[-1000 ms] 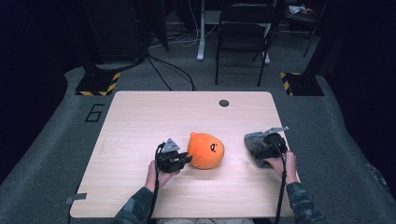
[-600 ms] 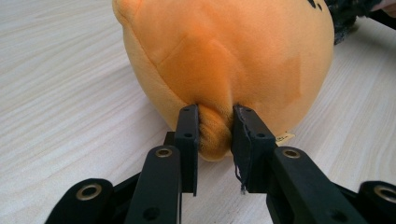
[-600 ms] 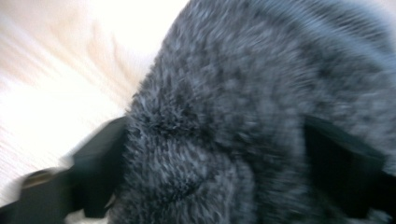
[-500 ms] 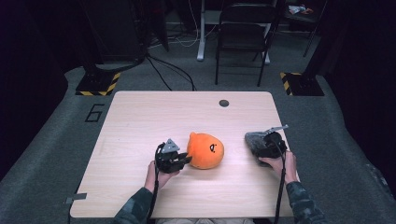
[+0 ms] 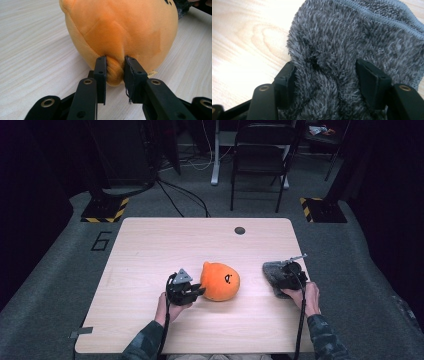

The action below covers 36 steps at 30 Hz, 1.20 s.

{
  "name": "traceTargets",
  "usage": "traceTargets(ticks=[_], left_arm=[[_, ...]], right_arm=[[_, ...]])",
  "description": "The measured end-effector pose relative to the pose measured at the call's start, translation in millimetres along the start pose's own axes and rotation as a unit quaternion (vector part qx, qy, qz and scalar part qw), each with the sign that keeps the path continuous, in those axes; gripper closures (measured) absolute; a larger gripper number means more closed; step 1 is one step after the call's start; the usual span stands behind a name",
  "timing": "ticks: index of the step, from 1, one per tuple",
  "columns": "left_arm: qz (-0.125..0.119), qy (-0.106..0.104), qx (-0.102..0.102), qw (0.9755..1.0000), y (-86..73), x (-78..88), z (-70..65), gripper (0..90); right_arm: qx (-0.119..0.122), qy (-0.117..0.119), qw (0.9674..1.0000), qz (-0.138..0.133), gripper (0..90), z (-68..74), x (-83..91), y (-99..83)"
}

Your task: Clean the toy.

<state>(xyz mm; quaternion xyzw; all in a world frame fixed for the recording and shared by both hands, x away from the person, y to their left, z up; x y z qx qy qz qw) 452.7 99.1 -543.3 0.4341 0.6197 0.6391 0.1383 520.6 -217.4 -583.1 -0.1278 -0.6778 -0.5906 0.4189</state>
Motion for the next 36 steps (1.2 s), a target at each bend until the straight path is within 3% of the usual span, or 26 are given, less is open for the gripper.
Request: traceTargets(ticks=[3, 4, 7, 8, 9, 11, 15, 16, 21, 25, 33, 36], left_arm=[[-0.001, -0.001, -0.003, 1.0, 0.2, -0.3, 0.9, 72.6], [-0.002, -0.001, 0.004, 1.0, -0.2, -0.5, -0.3, 72.7], [-0.001, -0.001, 0.004, 1.0, -0.2, -0.5, -0.3, 72.7], [0.0, -0.002, 0.0, 1.0, -0.2, -0.7, 0.0, 72.7], [0.0, -0.002, 0.0, 1.0, -0.2, -0.7, 0.0, 72.7], [0.002, -0.001, 0.0, 1.0, -0.5, -0.8, 0.1, 72.8], [0.0, 0.001, -0.001, 1.0, -0.1, -1.2, 0.4, 73.0], [0.001, 0.001, -0.003, 1.0, 0.0, -1.2, 0.7, 73.1], [0.0, 0.001, -0.002, 1.0, 0.2, -1.3, 0.3, 73.1], [0.001, 0.0, -0.003, 1.0, 0.2, -1.3, 0.4, 73.0], [0.0, 0.0, -0.005, 1.0, 0.2, -1.1, 1.1, 72.8], [-0.001, 0.0, -0.003, 1.0, 0.2, -1.2, 0.4, 72.8]], right_arm=[[-0.01, -0.009, 0.9999, -0.008, 37.0, -1.1, -0.4, 0.4], [-0.008, -0.023, 0.9996, -0.014, 43.1, -2.2, -0.9, 1.5], [-0.021, -0.026, 0.9993, -0.02, 50.7, -5.0, 0.1, 1.9], [-0.043, -0.012, 0.9985, -0.03, 60.8, -8.5, 1.8, 1.9], [-0.043, -0.012, 0.9985, -0.03, 60.8, -8.5, 1.8, 1.9], [-0.066, 0.004, 0.9969, -0.041, 69.1, -11.6, 2.5, 2.2], [-0.058, 0.006, 0.9974, -0.043, 75.4, -10.8, 3.6, 3.0], [-0.041, 0.0, 0.9983, -0.041, 77.2, -9.2, 4.3, 3.7], [-0.032, 0.009, 0.9987, -0.038, 77.8, -3.3, 5.3, 5.5], [-0.013, 0.02, 0.9985, -0.049, 77.8, 6.7, 7.9, 12.0], [-0.001, 0.038, 0.9959, -0.082, 77.2, 23.3, 20.8, 28.0], [0.0, 0.04, 0.9957, -0.083, 77.4, 25.9, 24.4, 31.1]])
Point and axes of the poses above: each handheld gripper's, and its own axes: x roughly backward along the jaws, y roughly out of its top, z roughly to its left, the point moved 10 cm from there along -x, roughly forward along the jaws, and after that the axes turned 13 degrees about -z, right-handed, at the moved point
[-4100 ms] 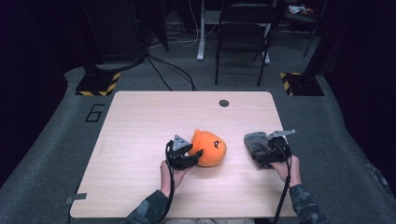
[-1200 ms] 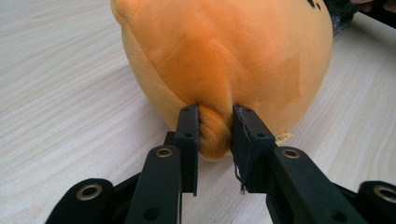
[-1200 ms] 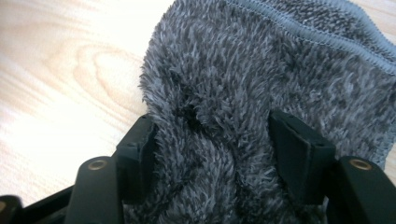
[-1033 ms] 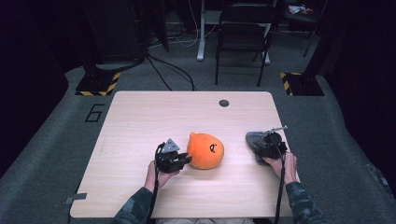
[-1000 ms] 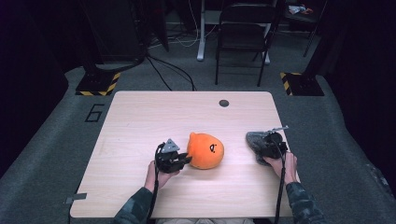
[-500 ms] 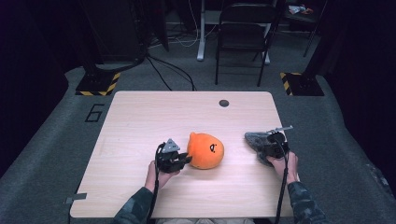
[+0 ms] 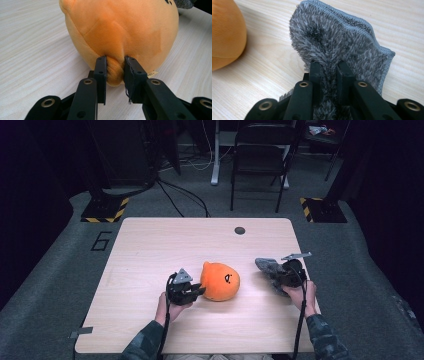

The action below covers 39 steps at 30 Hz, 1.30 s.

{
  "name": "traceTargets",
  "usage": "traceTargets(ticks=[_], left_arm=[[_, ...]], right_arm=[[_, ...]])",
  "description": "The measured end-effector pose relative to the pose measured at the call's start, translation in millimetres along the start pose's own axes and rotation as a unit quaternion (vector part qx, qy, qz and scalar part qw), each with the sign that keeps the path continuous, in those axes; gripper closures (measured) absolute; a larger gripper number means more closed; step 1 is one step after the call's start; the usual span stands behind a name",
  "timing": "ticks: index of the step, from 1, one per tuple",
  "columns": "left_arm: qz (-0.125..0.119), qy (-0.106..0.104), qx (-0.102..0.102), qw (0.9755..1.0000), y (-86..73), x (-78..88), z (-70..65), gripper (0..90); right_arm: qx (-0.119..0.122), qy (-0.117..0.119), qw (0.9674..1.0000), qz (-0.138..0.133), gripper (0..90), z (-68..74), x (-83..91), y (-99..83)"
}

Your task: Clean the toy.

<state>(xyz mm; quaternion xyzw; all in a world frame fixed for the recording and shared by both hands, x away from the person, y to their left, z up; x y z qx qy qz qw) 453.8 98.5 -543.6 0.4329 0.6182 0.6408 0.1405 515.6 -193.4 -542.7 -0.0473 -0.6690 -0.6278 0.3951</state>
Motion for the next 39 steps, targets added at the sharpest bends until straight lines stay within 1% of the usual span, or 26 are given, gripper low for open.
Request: traceTargets(ticks=[3, 4, 5, 6, 8, 9, 10, 12, 13, 14, 15, 16, 17, 18, 20, 22, 25, 26, 27, 28, 29, 30, 34, 35, 36, 39], left_arm=[[-0.001, 0.0, 0.0, 1.0, 0.2, -0.1, 0.1, 72.8], [-0.002, 0.0, 0.001, 1.0, 0.2, -0.2, -0.2, 72.9], [-0.002, 0.0, 0.001, 1.0, 0.2, -0.2, -0.2, 72.9], [-0.004, -0.001, 0.007, 1.0, -0.2, -0.2, -0.5, 72.9], [-0.005, -0.002, 0.002, 1.0, 0.5, -0.4, 0.2, 72.9], [-0.005, -0.002, -0.001, 1.0, 0.7, -0.4, 0.6, 73.0], [-0.006, -0.001, 0.003, 1.0, 0.6, -0.6, -0.2, 73.0], [-0.004, 0.001, -0.002, 1.0, 0.9, -0.1, -0.2, 73.0], [-0.004, 0.001, -0.002, 1.0, 0.9, -0.1, -0.2, 73.0], [-0.006, 0.003, -0.004, 1.0, 1.5, -0.5, -0.8, 73.1], [-0.008, 0.003, 0.0, 1.0, 2.2, -0.9, -2.1, 73.0], [-0.011, 0.003, 0.0, 0.9999, 2.9, -1.2, -2.2, 73.1], [-0.011, 0.003, 0.0, 0.9999, 2.9, -1.2, -2.2, 73.2], [-0.011, 0.004, -0.006, 0.9999, 3.8, -1.3, -1.6, 73.2], [-0.015, 0.002, -0.004, 0.9999, 4.9, -2.1, -3.0, 73.5], [-0.022, 0.002, -0.006, 0.9997, 6.6, -2.4, -3.4, 73.6], [-0.025, 0.002, -0.005, 0.9997, 7.5, -2.9, -3.8, 74.0], [-0.027, 0.003, -0.004, 0.9996, 8.2, -3.4, -4.0, 74.0], [-0.029, 0.004, -0.004, 0.9996, 9.1, -3.9, -4.2, 74.1], [-0.031, 0.003, -0.009, 0.9995, 11.0, -4.5, -4.9, 74.2], [-0.031, 0.003, -0.009, 0.9995, 11.0, -4.5, -4.9, 74.3], [-0.039, 0.004, -0.01, 0.9992, 13.1, -5.9, -5.9, 74.5], [-0.04, 0.0, -0.01, 0.9991, 13.7, -8.7, -9.5, 74.6], [-0.04, 0.0, -0.01, 0.9991, 13.7, -8.7, -9.5, 74.6], [-0.04, -0.002, -0.015, 0.9991, 14.2, -9.6, -11.1, 74.6], [-0.043, -0.002, -0.018, 0.9989, 15.0, -9.6, -12.0, 74.6]], right_arm=[[0.005, 0.003, 1.0, -0.003, 77.4, 2.5, 1.2, 3.1], [0.005, 0.014, 0.9998, -0.01, 77.4, 10.2, 4.5, 9.1], [0.015, 0.017, 0.9996, -0.014, 77.4, 10.9, 4.7, 11.0], [0.014, 0.021, 0.9995, -0.02, 77.4, 15.9, 6.7, 15.7], [0.016, 0.025, 0.9993, -0.024, 77.4, 18.7, 7.5, 19.1], [0.02, 0.031, 0.9987, -0.035, 77.4, 27.7, 9.9, 27.8], [0.026, 0.038, 0.9981, -0.041, 77.4, 31.8, 10.5, 31.0], [0.028, 0.043, 0.9977, -0.044, 77.4, 41.5, 12.0, 35.3], [0.028, 0.043, 0.9977, -0.044, 77.4, 41.5, 12.0, 35.3], [0.037, 0.052, 0.9968, -0.047, 77.4, 50.9, 13.8, 38.9], [0.04, 0.054, 0.9965, -0.049, 77.4, 54.2, 14.5, 40.6], [0.045, 0.06, 0.9959, -0.052, 77.4, 59.7, 15.6, 43.2], [0.045, 0.06, 0.9959, -0.052, 77.4, 59.7, 15.6, 43.2], [0.048, 0.062, 0.9955, -0.054, 77.4, 62.2, 16.2, 45.1], [0.054, 0.071, 0.9941, -0.063, 77.5, 73.2, 18.5, 51.9], [0.058, 0.076, 0.9935, -0.063, 77.4, 78.0, 19.1, 53.3], [0.055, 0.082, 0.993, -0.064, 77.5, 83.3, 19.5, 55.1], [0.06, 0.086, 0.9925, -0.064, 77.5, 85.9, 19.3, 56.0], [0.061, 0.088, 0.9921, -0.065, 77.5, 89.0, 19.4, 57.4], [0.065, 0.095, 0.9912, -0.065, 77.5, 96.1, 19.6, 59.9], [0.065, 0.095, 0.9912, -0.065, 77.5, 96.1, 19.6, 59.9], [0.07, 0.102, 0.9899, -0.068, 77.5, 103.3, 19.4, 63.0], [0.078, 0.114, 0.988, -0.07, 77.5, 116.1, 18.3, 68.1], [0.078, 0.114, 0.988, -0.07, 77.5, 116.1, 18.3, 68.1], [0.078, 0.118, 0.9875, -0.07, 77.5, 121.7, 16.7, 70.6], [0.082, 0.122, 0.9867, -0.069, 77.5, 127.3, 14.8, 72.8]])
Point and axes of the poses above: each handheld gripper's, and its own axes: x roughly backward along the jaws, y roughly out of its top, z roughly to its left, the point moved 10 cm from there along -x, roughly forward along the jaws, and after that the axes turned 13 degrees about -z, right-handed, at the moved point
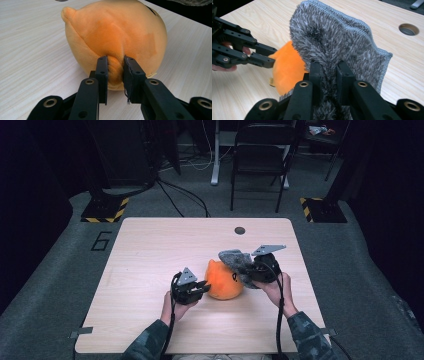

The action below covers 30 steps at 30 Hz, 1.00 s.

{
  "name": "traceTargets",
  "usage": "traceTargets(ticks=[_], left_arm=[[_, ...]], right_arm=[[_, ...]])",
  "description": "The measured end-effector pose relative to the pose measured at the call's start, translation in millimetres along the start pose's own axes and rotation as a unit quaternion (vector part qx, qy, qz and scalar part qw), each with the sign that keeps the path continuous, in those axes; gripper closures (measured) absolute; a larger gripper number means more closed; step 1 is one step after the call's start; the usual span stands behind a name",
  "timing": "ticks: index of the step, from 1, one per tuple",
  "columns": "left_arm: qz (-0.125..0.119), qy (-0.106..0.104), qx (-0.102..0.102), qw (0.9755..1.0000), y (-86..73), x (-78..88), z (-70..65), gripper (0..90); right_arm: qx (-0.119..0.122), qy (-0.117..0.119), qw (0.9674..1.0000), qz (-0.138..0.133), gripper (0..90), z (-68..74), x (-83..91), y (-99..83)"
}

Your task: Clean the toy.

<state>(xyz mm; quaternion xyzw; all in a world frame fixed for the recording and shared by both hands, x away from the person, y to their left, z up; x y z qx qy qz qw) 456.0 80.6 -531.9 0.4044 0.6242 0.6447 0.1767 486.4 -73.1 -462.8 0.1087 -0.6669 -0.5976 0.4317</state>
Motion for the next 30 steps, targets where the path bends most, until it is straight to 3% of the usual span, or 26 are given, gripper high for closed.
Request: traceTargets(ticks=[13, 22, 24, 27, 30], left_arm=[[-0.011, -0.004, -0.004, 0.9999, 2.1, 0.3, -4.7, 74.8], [-0.02, -0.011, -0.013, 0.9997, 2.8, 0.4, -7.9, 74.9], [-0.016, -0.01, -0.017, 0.9997, 1.5, -0.2, -7.5, 71.1], [0.012, -0.005, -0.017, 0.9998, -7.9, -1.8, -6.5, 54.1], [0.021, 0.0, -0.023, 0.9995, -14.5, -3.6, -7.7, 54.1]], right_arm=[[0.029, 0.023, 0.9993, 0.007, 77.4, 31.5, -30.6, 18.2], [0.025, 0.026, 0.9991, 0.022, 77.3, 29.2, -43.8, 11.3], [0.023, 0.028, 0.9989, 0.03, 77.4, 27.2, -47.7, 5.0], [0.012, 0.035, 0.9984, 0.043, 77.4, 22.8, -54.1, -4.6], [0.016, 0.032, 0.9982, 0.048, 77.5, 20.7, -55.5, -7.8]])
Point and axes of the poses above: each handheld gripper's, and its own axes: x roughly backward along the jaws, y roughly out of its top, z roughly to its left, the point moved 10 cm from there along -x, roughly forward along the jaws, and after that the axes turned 13 degrees about -z, right-handed, at the moved point
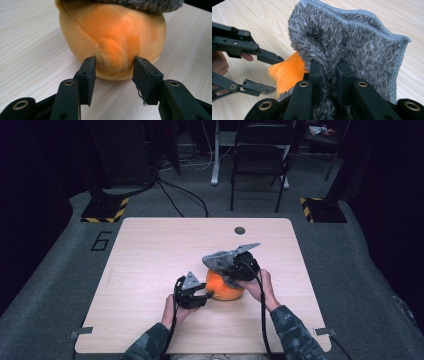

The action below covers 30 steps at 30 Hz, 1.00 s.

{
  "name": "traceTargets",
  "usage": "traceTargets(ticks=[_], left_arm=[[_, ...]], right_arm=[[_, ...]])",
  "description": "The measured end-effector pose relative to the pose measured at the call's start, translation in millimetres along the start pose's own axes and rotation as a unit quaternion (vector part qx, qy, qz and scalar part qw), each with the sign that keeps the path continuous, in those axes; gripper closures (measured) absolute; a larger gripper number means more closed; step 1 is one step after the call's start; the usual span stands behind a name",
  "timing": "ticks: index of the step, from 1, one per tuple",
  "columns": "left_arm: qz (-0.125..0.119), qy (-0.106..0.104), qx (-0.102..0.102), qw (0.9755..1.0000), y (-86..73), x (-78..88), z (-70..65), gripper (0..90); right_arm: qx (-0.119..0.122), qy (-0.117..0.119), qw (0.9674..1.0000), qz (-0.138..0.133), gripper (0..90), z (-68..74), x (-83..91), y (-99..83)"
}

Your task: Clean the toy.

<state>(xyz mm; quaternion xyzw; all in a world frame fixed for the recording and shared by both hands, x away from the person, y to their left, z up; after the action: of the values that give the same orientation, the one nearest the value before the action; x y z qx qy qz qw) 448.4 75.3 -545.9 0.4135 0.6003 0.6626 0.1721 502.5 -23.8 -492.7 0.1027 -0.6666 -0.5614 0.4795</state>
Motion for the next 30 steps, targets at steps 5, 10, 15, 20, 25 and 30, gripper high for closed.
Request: traceTargets(ticks=[5, 10, 15, 20, 25, 30], left_arm=[[-0.02, 0.007, -0.001, 0.9998, 4.2, 0.2, 1.3, 72.0], [-0.027, 0.01, -0.009, 0.9995, 8.4, 0.1, 0.7, 76.9], [-0.033, 0.005, -0.025, 0.9991, 12.0, -0.9, -4.6, 78.0], [-0.028, 0.007, -0.03, 0.9991, 10.1, -0.8, -4.5, 78.6], [-0.024, 0.003, -0.032, 0.9992, 9.6, -0.8, -6.6, 79.0], [-0.023, 0.003, -0.032, 0.9992, 9.0, -0.5, -6.5, 79.2]], right_arm=[[0.008, -0.007, 0.9999, 0.0, 77.4, 1.4, -0.1, 2.4], [0.02, -0.013, 0.9996, -0.017, 77.4, 5.8, 4.0, 12.0], [0.021, -0.001, 0.9993, -0.032, 77.3, 18.4, 2.8, 18.3], [0.008, 0.004, 0.9997, -0.023, 77.3, 17.8, -6.3, 12.2], [0.024, -0.001, 0.9997, -0.01, 77.3, 17.1, -3.1, 10.1], [0.02, -0.003, 0.9997, -0.009, 77.1, 17.1, -0.2, 9.2]])
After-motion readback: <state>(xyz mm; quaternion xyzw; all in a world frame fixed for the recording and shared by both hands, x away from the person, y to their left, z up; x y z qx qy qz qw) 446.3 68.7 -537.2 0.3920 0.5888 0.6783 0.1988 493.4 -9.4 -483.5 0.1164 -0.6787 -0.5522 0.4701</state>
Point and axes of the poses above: each handheld gripper's, and its own axes: x roughly backward along the jaws, y roughly out of its top, z roughly to its left, the point moved 10 cm from there along -x, roughly forward along the jaws, and after that the axes turned 13 degrees about -z, right-handed, at the moved point
